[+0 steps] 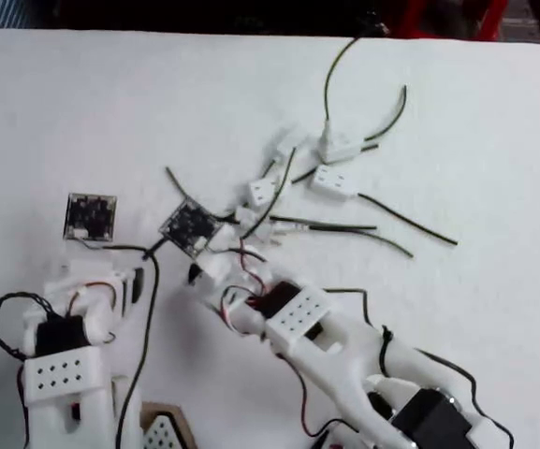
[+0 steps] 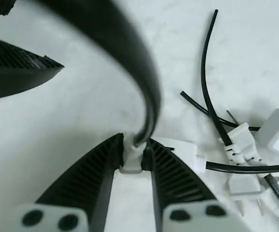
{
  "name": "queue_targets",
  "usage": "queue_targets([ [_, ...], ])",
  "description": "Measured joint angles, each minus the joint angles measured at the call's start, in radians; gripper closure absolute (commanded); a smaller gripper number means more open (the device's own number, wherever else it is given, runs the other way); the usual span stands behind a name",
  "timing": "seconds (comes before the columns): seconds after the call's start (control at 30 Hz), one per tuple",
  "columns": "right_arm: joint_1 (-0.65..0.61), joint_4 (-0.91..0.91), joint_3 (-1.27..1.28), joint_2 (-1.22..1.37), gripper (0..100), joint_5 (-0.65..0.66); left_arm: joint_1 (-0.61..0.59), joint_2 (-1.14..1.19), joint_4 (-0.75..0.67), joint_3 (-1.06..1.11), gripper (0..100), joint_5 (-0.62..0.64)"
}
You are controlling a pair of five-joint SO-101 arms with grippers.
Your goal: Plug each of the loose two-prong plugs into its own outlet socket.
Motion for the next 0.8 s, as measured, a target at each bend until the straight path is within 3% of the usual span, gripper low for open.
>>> queue_targets([
  [0.8, 0.014, -0.038, -0.041, 0.101, 98.1, 0.000, 0.000, 0.000, 0.000, 0.000, 76, 0.000],
])
